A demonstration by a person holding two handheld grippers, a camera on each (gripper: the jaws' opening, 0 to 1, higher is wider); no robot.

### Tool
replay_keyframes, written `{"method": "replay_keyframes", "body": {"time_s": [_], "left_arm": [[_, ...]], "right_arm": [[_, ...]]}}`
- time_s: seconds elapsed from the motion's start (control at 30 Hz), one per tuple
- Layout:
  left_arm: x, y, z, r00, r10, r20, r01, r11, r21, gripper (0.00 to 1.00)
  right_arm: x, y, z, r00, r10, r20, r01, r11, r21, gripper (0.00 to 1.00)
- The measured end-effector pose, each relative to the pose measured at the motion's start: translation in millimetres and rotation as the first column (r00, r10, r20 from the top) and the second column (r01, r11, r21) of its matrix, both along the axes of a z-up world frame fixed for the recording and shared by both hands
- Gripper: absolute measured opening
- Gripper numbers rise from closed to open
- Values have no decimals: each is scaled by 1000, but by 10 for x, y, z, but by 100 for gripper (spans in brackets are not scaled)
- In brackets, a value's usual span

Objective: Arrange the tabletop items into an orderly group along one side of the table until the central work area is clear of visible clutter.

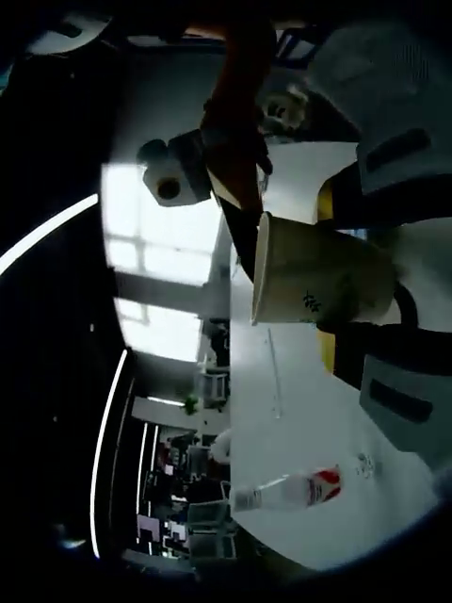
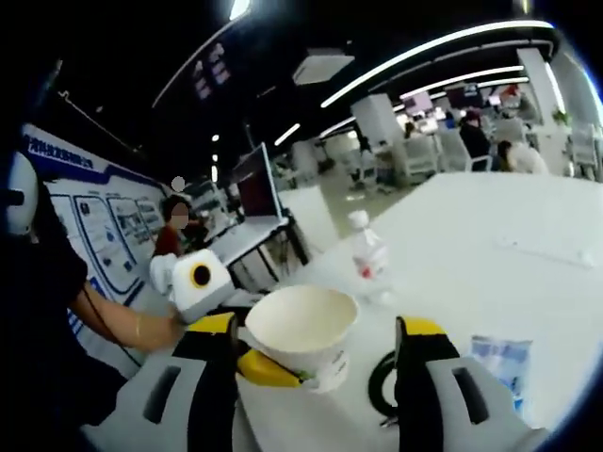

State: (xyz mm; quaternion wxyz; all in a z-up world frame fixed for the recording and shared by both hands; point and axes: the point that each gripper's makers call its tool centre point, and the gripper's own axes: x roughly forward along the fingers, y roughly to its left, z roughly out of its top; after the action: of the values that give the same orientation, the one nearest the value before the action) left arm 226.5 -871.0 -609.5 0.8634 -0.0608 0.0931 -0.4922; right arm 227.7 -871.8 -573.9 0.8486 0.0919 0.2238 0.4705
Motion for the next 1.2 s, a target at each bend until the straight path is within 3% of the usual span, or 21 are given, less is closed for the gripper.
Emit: {"method": "replay_keyframes", "body": {"time_s": [0.37,0.77,1.2], "left_arm": [[205,-6,-97,999,44,20,-45,999,27,37],[496,17,-262,993,113,33,-115,992,48,37],[773,35,-468,992,123,30,-125,989,81,37]], "right_arm": [[173,38,-214,1000,14,25,-12,998,-65,62],[448,33,-407,1000,0,14,1,997,-77,49],[749,86,-612,999,-6,35,9,996,-83,45]]}}
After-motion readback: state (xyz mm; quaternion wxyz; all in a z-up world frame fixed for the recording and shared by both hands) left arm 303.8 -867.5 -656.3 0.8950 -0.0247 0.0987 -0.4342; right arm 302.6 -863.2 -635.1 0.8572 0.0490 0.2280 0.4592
